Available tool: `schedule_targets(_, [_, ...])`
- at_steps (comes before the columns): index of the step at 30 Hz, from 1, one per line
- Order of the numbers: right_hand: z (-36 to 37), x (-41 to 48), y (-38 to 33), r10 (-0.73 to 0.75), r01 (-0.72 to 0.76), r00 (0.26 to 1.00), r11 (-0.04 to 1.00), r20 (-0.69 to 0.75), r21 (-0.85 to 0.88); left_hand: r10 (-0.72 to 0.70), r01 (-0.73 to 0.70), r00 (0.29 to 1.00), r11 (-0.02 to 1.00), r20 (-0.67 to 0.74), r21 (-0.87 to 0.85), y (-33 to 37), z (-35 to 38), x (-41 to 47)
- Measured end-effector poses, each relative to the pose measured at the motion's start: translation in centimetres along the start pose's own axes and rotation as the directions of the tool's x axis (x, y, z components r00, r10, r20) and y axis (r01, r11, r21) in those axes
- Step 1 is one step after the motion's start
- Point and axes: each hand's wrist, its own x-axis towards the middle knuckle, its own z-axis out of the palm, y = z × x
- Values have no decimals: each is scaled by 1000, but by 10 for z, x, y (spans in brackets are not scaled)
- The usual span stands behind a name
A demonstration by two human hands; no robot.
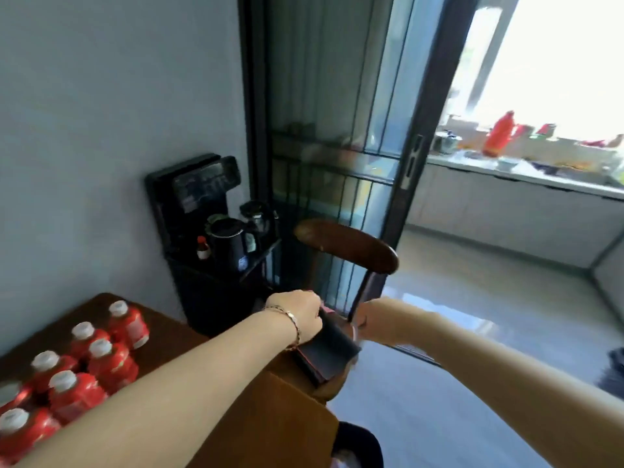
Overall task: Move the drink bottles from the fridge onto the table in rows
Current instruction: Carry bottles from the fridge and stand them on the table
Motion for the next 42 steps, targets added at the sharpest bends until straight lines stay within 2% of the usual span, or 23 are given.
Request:
schedule_targets(3, [7, -74, 86, 231, -222, 969, 970, -87, 99, 211, -209, 977, 977, -31, 48, 102, -7, 30])
schedule_targets(6, [18, -157, 168, 438, -412, 892, 889, -113, 198, 413, -404, 909, 907, -62, 116, 217, -11, 53])
schedule_targets(11, [33, -316, 293, 699, -665, 693, 714, -177, 219, 669, -652, 739, 740, -81, 167, 427, -12, 67])
schedule_targets(17, [44, -495, 431, 899, -858, 415, 437, -136, 269, 820, -801, 568, 570, -71, 185, 673, -11, 54])
schedule_targets(22, [44, -609, 529, 971, -917, 205, 234, -121, 324, 908, -892, 413, 419, -69, 168, 842, -26, 35])
schedule_targets(29, [49, -715, 649, 988, -947, -66, -18, -137, 321, 971, -957, 189, 215, -143, 196, 1029, -41, 44])
schedule_targets(35, [48, -784, 746, 945, -891, -297, -223, -136, 395, 973, -976, 28, 76, -229, 205, 1188, -48, 69])
schedule_targets(40, [53, -849, 806, 884, -828, -462, -401, -72, 392, 980, -955, -109, -56, -169, 290, 1308, -55, 71])
schedule_targets(42, [59, -874, 825, 857, -806, -512, -455, -59, 378, 973, -959, -147, -95, -180, 268, 1348, -57, 67])
